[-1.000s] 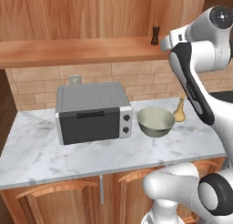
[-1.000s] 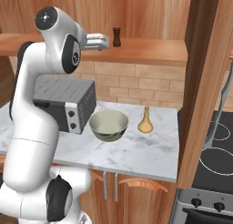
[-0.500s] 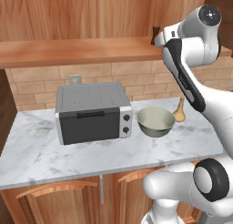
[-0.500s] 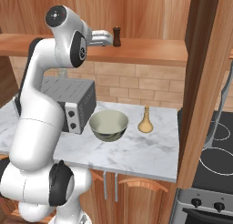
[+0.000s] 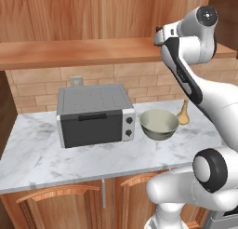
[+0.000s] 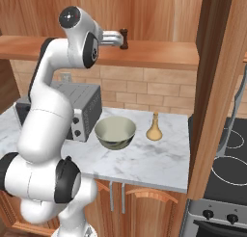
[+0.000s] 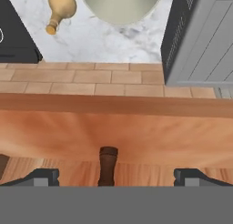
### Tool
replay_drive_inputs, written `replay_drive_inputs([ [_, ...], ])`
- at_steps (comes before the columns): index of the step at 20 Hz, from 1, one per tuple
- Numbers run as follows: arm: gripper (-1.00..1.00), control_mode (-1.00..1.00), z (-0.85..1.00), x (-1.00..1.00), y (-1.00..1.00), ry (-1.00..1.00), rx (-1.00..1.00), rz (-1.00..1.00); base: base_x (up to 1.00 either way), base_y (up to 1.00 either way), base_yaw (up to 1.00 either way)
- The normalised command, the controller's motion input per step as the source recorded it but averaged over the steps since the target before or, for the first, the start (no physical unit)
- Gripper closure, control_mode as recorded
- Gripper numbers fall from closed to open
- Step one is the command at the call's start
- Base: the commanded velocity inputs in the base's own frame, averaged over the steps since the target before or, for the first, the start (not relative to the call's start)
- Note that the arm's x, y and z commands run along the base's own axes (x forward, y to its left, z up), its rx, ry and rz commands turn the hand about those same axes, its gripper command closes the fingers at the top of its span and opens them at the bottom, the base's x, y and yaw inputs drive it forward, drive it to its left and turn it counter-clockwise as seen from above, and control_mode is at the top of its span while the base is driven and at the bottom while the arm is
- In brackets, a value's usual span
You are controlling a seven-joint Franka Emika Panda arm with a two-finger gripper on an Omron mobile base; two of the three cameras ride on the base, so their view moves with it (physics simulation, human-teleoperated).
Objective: Retrieve the bottle and the shaker from the cabinet and place them next to the mixing bowl on the counter. Then add garlic from the fridge to the mixing bowl.
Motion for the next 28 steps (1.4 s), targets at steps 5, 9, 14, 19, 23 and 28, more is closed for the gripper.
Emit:
replay_drive_inputs([
  [5, -1.00, -1.00, 0.00, 0.33, -0.07, 0.00, 0.00, 0.00, 0.00, 0.00, 0.00],
  [9, -1.00, -1.00, 0.00, 0.32, -0.06, 0.00, 0.00, 0.00, 0.00, 0.00, 0.00],
  [14, -1.00, -1.00, 0.00, 0.33, -0.08, 0.00, 0.00, 0.00, 0.00, 0.00, 0.00],
  [19, -1.00, -1.00, 0.00, 0.31, -0.09, 0.00, 0.00, 0.00, 0.00, 0.00, 0.00],
  [23, -1.00, -1.00, 0.00, 0.32, -0.09, 0.00, 0.00, 0.00, 0.00, 0.00, 0.00],
  [28, -1.00, -1.00, 0.00, 0.32, -0.01, 0.00, 0.00, 0.00, 0.00, 0.00, 0.00],
])
